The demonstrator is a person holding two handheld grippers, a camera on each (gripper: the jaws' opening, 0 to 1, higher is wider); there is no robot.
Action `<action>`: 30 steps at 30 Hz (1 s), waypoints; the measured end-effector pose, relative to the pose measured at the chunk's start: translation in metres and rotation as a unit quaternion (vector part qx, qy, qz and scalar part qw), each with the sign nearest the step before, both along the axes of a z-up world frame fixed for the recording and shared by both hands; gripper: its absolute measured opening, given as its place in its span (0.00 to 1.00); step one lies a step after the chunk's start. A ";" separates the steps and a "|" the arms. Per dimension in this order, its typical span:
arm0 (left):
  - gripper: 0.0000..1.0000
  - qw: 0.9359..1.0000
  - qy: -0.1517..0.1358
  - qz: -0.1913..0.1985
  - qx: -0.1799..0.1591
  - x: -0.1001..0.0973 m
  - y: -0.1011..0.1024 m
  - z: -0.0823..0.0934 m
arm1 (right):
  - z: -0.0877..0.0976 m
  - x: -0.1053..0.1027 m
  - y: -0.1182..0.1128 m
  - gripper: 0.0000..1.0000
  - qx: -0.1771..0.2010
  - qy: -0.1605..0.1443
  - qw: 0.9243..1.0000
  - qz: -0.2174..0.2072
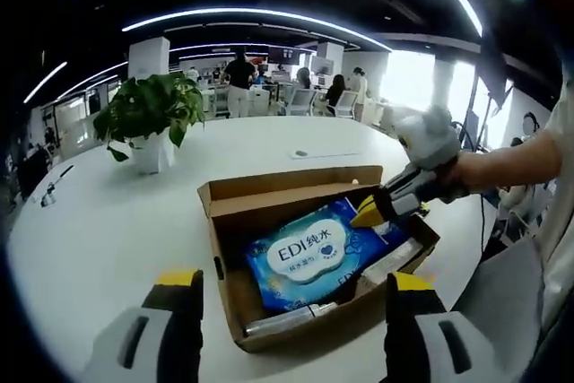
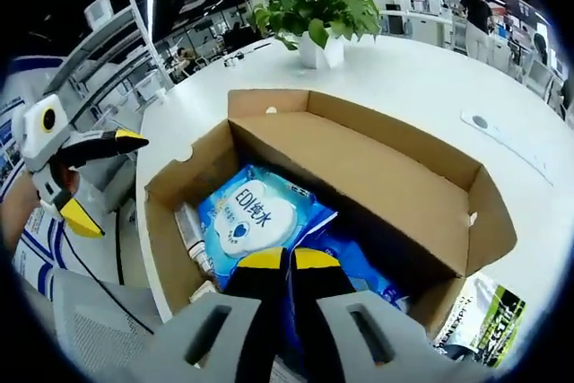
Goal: Operate the shoe box by opening the lid, removing the specified soft item, and placing it in the target area until the item is outside and the box remains undamaged.
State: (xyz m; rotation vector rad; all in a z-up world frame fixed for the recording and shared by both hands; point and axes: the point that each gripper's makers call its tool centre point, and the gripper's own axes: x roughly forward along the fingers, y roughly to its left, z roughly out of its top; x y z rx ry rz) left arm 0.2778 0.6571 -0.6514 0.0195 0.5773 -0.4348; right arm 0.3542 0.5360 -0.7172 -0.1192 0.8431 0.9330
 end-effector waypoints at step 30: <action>0.42 0.994 0.092 -0.053 0.038 0.045 -0.024 -0.049 | 0.013 -0.002 -0.052 0.00 -0.019 -0.019 0.999 -0.021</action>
